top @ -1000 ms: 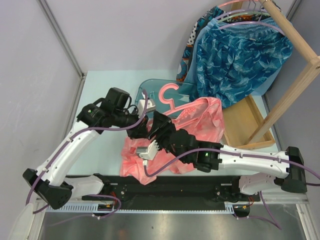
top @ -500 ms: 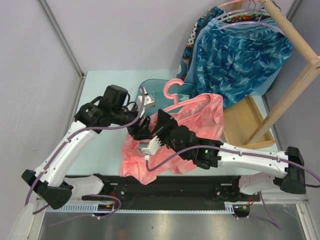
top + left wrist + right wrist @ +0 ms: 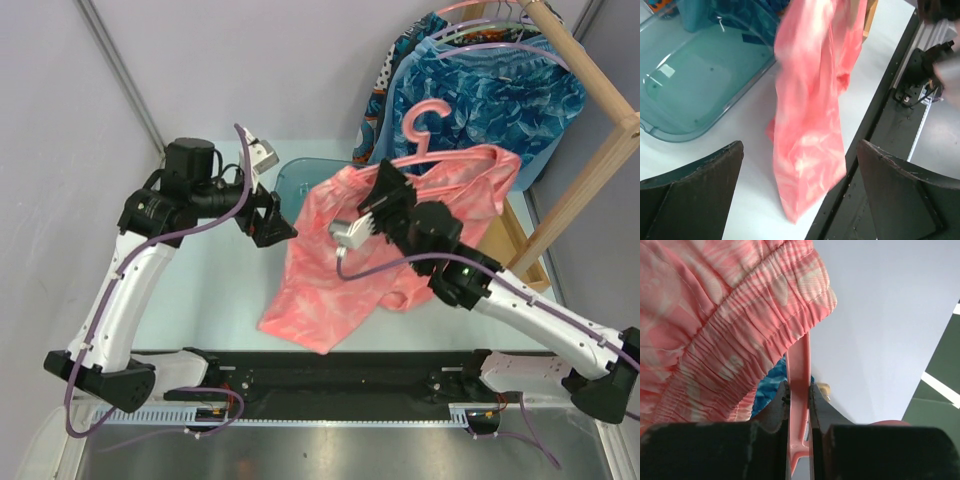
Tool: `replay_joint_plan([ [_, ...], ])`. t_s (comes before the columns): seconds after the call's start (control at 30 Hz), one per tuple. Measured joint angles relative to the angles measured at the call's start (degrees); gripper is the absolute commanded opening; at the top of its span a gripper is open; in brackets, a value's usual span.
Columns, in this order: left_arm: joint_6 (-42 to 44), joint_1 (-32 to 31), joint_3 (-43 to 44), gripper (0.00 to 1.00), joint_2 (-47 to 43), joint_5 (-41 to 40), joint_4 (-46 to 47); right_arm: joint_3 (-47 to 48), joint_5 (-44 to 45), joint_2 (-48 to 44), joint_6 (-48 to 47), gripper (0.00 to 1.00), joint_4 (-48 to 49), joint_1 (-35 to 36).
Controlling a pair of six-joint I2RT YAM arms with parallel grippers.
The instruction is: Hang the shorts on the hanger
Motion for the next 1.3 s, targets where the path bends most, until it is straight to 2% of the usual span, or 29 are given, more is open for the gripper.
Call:
replay_joint_plan([
  [0.27,-1.0,0.7,0.4,1.0,0.3,2.9,1.5,8.7,-13.3,0.4,-2.1,0.0,-2.2,-20.4],
  [0.53,-1.9,0.7,-2.4,1.0,-0.2,4.1,2.7,18.1,-23.4,4.4,-0.5,0.0,-2.7,-35.4],
  [0.73,-1.8,0.7,-4.8,1.0,-0.4,4.1,2.5,27.2,-28.2,8.9,6.4,0.0,-7.2,-41.5],
  [1.03,-1.4,0.7,-4.9,1.0,-0.6,4.1,2.4,25.0,-32.0,7.3,10.7,0.0,-11.9,-43.7],
  [1.3,-1.4,0.8,-4.9,1.0,-1.1,4.0,2.1,23.3,-35.3,6.5,12.2,0.0,-12.0,-49.4],
])
